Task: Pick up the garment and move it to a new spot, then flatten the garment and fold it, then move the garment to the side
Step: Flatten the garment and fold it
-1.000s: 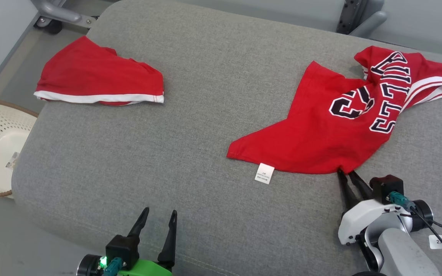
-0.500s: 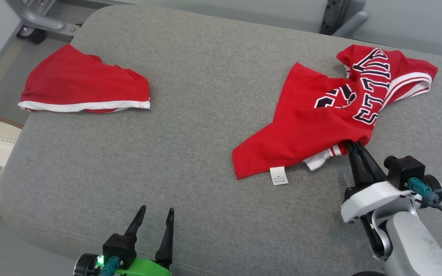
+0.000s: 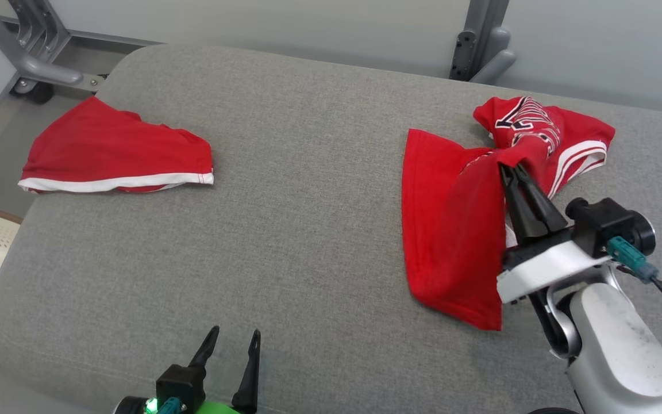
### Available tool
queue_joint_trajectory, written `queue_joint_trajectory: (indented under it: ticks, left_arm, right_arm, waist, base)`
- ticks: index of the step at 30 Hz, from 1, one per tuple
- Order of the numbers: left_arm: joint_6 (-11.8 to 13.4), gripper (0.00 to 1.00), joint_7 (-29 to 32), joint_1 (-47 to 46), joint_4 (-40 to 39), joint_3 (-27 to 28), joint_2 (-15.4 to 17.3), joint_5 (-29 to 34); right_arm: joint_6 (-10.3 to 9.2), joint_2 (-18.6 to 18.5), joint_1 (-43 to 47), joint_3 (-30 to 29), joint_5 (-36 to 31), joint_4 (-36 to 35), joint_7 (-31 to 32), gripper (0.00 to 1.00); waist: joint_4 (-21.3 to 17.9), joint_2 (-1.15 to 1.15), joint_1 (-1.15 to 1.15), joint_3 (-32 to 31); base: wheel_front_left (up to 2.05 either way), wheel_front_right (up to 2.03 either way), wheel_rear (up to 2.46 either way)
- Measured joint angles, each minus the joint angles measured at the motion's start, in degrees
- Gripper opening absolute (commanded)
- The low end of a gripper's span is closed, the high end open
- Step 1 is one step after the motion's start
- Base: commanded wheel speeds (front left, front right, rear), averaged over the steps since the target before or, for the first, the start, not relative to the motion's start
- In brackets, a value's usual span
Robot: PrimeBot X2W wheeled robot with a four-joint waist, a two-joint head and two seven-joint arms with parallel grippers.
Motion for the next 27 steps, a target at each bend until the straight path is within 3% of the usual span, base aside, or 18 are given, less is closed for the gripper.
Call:
queue_joint_trajectory:
  ticks: [1,7,11,20,27]
  left_arm:
    - [0.0,1.00,0.0,0.1,0.2,0.0,0.0,0.0]
    - [0.0,1.00,0.0,0.7,1.3,-0.3,0.0,-0.3]
    - [0.3,1.00,0.0,0.8,1.2,0.3,0.0,-0.4]
    - [0.3,1.00,0.0,1.2,0.4,1.3,0.0,0.1]
    - [0.3,1.00,0.0,1.1,0.1,1.2,0.0,0.1]
  right_arm:
    - [0.00,0.2,-0.9,0.8,0.0,2.2,0.0,1.00]
    - [0.00,2.4,-8.5,5.4,0.4,15.4,0.0,1.00]
    - [0.00,3.3,-10.1,4.6,1.0,15.1,0.0,1.00]
    - [-0.01,2.2,-2.7,-0.2,1.7,12.2,0.0,1.00]
    - [-0.01,2.0,2.9,1.8,2.8,11.3,0.0,1.00]
  waist:
    - [0.3,0.00,0.00,0.0]
    - [2.3,0.00,0.00,0.3]
    - [2.4,0.00,0.00,0.4]
    - [-1.2,0.00,0.00,-0.7]
    - [-4.1,0.00,0.00,-1.1]
  base:
    - [0.00,0.00,0.00]
    - [0.00,0.00,0.00]
    - [0.00,0.00,0.00]
    - [0.00,0.00,0.00]
    - [0.00,0.00,0.00]
